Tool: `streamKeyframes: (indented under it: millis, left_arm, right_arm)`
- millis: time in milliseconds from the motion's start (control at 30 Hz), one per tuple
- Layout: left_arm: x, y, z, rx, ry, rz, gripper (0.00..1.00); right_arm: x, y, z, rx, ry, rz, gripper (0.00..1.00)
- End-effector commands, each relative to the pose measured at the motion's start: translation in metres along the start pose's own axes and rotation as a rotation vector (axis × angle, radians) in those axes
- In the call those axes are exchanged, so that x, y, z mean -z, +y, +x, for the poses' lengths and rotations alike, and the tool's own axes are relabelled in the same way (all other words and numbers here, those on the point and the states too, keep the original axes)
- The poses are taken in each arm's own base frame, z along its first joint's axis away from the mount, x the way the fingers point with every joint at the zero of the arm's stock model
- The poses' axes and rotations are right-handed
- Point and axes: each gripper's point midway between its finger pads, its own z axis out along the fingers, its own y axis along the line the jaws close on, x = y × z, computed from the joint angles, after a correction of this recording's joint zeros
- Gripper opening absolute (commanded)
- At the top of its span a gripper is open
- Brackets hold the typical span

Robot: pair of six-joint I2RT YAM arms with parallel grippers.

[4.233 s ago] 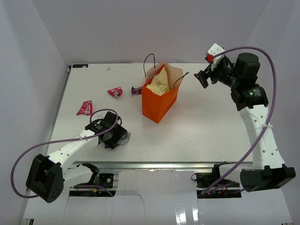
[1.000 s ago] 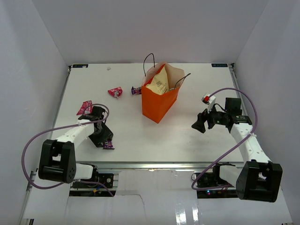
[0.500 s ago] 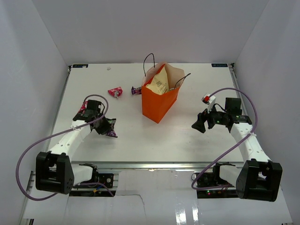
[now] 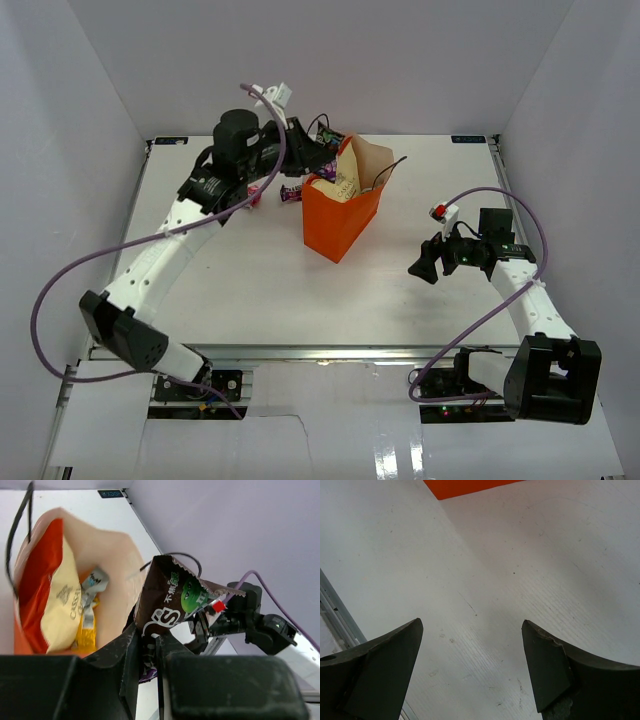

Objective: Place the snacks into the paper bag

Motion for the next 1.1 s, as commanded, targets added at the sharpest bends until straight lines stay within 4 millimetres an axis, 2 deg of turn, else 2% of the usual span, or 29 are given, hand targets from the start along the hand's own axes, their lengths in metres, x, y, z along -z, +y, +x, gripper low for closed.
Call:
streamKeyframes:
  millis: [0, 33, 100, 133, 167, 200, 233, 267, 333, 433, 533, 600, 633, 667, 700, 733, 767, 800, 833, 867, 900, 933, 967, 1000, 1033, 1067]
  left_arm:
    - [-0.034, 0.003, -0.002, -0.051, 0.025, -0.014, 0.15]
    - [-0.050, 0.007, -0.005, -0.053, 0.033, -0.028, 0.15]
    - [-0.066, 0.010, -0.004, -0.066, 0.040, -0.048, 0.16]
    - [-0.082, 0.023, 0.008, -0.057, 0.080, -0.081, 0.16]
    - [-0.087, 0.016, -0.003, -0.071, 0.059, -0.074, 0.17]
    - [-0.093, 0.016, -0.002, -0.081, 0.066, -0.076, 0.25]
    - [-0.104, 0.027, 0.009, -0.076, 0.102, -0.104, 0.31]
    - [-0.107, 0.017, 0.001, -0.088, 0.087, -0.090, 0.37]
    - [-0.116, 0.022, 0.007, -0.087, 0.112, -0.108, 0.54]
    - [-0.117, 0.010, -0.003, -0.095, 0.094, -0.078, 0.66]
    - [-0.110, -0.005, -0.016, -0.108, 0.067, -0.039, 0.70]
    - [-0.097, -0.017, -0.030, -0.125, 0.031, -0.026, 0.70]
    - [-0.082, -0.023, -0.045, -0.141, -0.017, -0.039, 0.70]
    - [-0.072, -0.025, -0.052, -0.150, -0.044, -0.052, 0.70]
    - [-0.067, -0.019, -0.050, -0.154, -0.055, -0.074, 0.70]
    - [-0.056, -0.011, -0.060, -0.155, -0.095, -0.107, 0.70]
    - [-0.026, -0.027, -0.086, -0.162, -0.197, -0.082, 0.69]
    - [-0.022, -0.004, -0.070, -0.136, -0.180, -0.129, 0.69]
    - [-0.007, 0.017, -0.081, -0.078, -0.232, -0.176, 0.69]
    - [0.022, 0.011, -0.101, -0.056, -0.327, -0.161, 0.69]
    - [0.022, 0.047, -0.076, 0.002, -0.293, -0.227, 0.70]
    - [0.037, 0.082, -0.082, 0.062, -0.329, -0.304, 0.70]
    - [0.045, 0.101, -0.073, 0.177, -0.328, -0.350, 0.70]
    - [0.049, 0.130, -0.053, 0.246, -0.297, -0.413, 0.70]
    - [0.057, 0.157, -0.049, 0.304, -0.298, -0.470, 0.70]
    - [0.055, 0.169, -0.035, 0.352, -0.260, -0.479, 0.70]
  right_arm:
    - [0.005, 0.003, -0.012, 0.023, -0.035, -0.010, 0.86]
    - [0.005, 0.003, -0.013, 0.025, -0.036, -0.008, 0.86]
    - [0.006, 0.003, -0.013, 0.028, -0.035, -0.005, 0.86]
    - [0.006, 0.003, -0.013, 0.029, -0.036, -0.002, 0.86]
    - [0.007, 0.003, -0.014, 0.034, -0.038, -0.001, 0.86]
    - [0.007, 0.003, -0.014, 0.034, -0.038, -0.002, 0.86]
    - [0.007, 0.004, -0.013, 0.032, -0.038, -0.002, 0.86]
    - [0.007, 0.004, -0.014, 0.034, -0.040, -0.003, 0.86]
    - [0.007, 0.004, -0.014, 0.034, -0.039, -0.004, 0.86]
    - [0.006, 0.004, -0.013, 0.032, -0.037, -0.005, 0.86]
    - [0.006, 0.004, -0.013, 0.031, -0.037, -0.007, 0.86]
    - [0.006, 0.004, -0.013, 0.032, -0.037, -0.008, 0.86]
    - [0.006, 0.003, -0.013, 0.034, -0.036, -0.004, 0.86]
    - [0.006, 0.003, -0.012, 0.029, -0.033, -0.006, 0.86]
    - [0.006, 0.004, -0.011, 0.030, -0.033, -0.006, 0.86]
    - [0.006, 0.004, -0.011, 0.032, -0.033, -0.006, 0.86]
    - [0.006, 0.004, -0.011, 0.030, -0.032, -0.006, 0.86]
    - [0.005, 0.004, -0.009, 0.027, -0.029, -0.008, 0.86]
    - [0.005, 0.004, -0.008, 0.028, -0.029, -0.010, 0.86]
    - [0.004, 0.004, -0.008, 0.026, -0.029, -0.010, 0.86]
    - [0.004, 0.004, -0.008, 0.024, -0.027, -0.013, 0.86]
    - [0.004, 0.003, -0.009, 0.024, -0.028, -0.012, 0.86]
    - [0.004, 0.003, -0.009, 0.024, -0.029, -0.014, 0.85]
    - [0.003, 0.002, -0.010, 0.020, -0.027, -0.016, 0.86]
    - [0.004, 0.000, -0.012, 0.023, -0.029, -0.013, 0.86]
    - [0.004, 0.000, -0.013, 0.022, -0.030, -0.014, 0.86]
